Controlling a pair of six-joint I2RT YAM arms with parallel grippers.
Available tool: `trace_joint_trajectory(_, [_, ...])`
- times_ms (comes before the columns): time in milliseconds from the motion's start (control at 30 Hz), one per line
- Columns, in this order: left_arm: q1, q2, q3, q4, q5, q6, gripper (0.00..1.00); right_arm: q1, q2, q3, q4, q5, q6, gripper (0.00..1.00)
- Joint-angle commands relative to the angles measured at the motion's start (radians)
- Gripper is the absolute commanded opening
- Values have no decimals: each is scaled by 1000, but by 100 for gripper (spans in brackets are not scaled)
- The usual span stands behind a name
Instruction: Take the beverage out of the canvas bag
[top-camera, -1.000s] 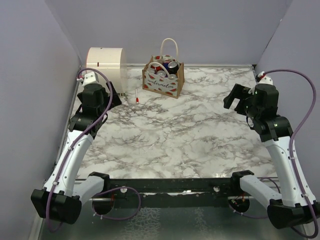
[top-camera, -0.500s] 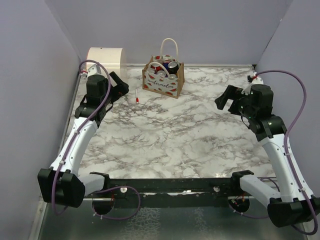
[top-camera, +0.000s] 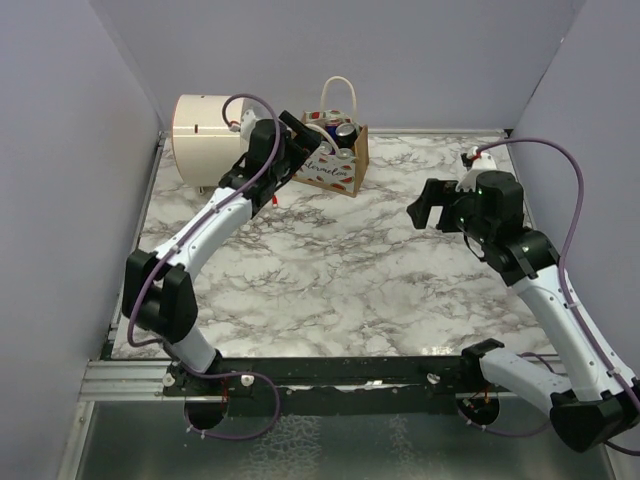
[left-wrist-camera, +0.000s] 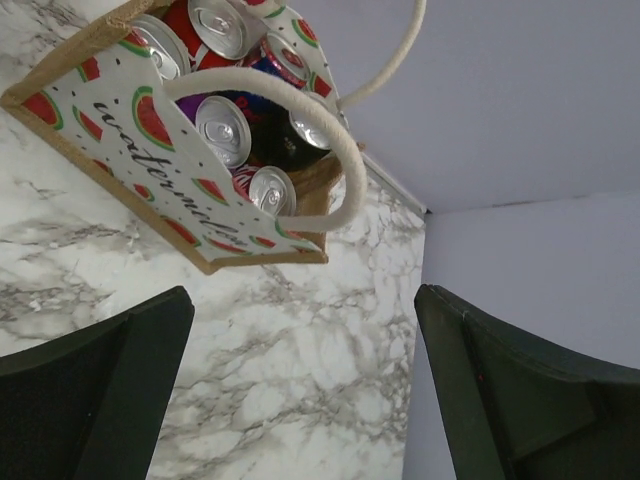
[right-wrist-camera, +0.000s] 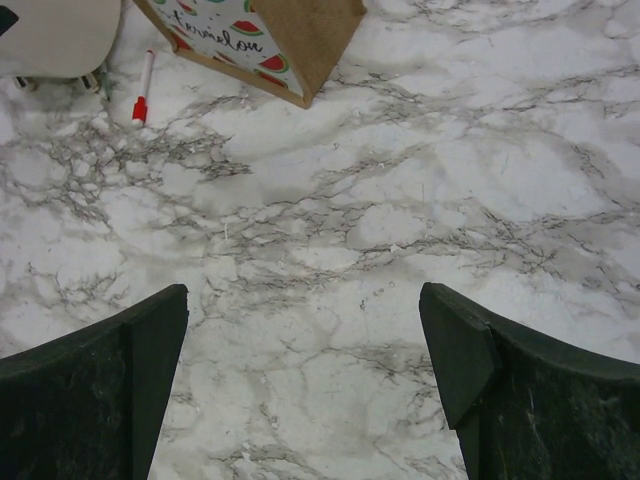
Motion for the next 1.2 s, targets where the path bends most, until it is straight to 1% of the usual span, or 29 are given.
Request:
trace_joint_trajectory(0, [-16, 92, 112, 70, -136, -124, 99, 15, -18, 15, 51, 65, -33, 99])
trace_joint_trajectory(67, [-23, 143, 158, 71, -157, -134, 99, 15, -30, 9, 49, 84, -34, 99])
trace_joint_trajectory(200, [-26, 263, 274, -36, -186, -219, 97, 17, -54, -8, 44, 118, -36, 99])
trace_joint_trajectory(300, [-26, 342, 355, -38, -183, -237, 90, 18, -65, -15, 44, 131, -36, 99])
trace_joint_trajectory(433, [-28, 442, 490, -97, -150, -247, 80, 20, -68, -17, 41, 135, -36, 99])
trace_joint_trajectory(467, [-28, 455, 503, -101, -145, -252, 76, 19, -70, -17, 41, 136, -36, 99])
trace_joint_trajectory(600, [-28, 457, 476, -45, -95, -264, 54, 20, -67, -18, 38, 144, -35, 99])
trace_joint_trajectory(700, [-29, 448, 443, -25, -29, -258, 44, 19, -61, -17, 41, 145, -33, 99])
trace_joint_trajectory(767, [-29, 428, 407, -18, 7, -246, 34, 20, -53, -13, 41, 140, -30, 99])
trace_joint_trajectory(833, [-31, 402, 362, 8, 44, -230, 27, 19, -47, -11, 41, 138, -27, 99])
trace_joint_trajectory(1033, [-33, 362, 297, 16, 206, -179, 19, 28, -28, -11, 41, 129, -18, 99])
trace_joint_trajectory(1167, [-46, 321, 231, 27, 274, -159, 17, 32, -13, -8, 44, 118, -10, 99])
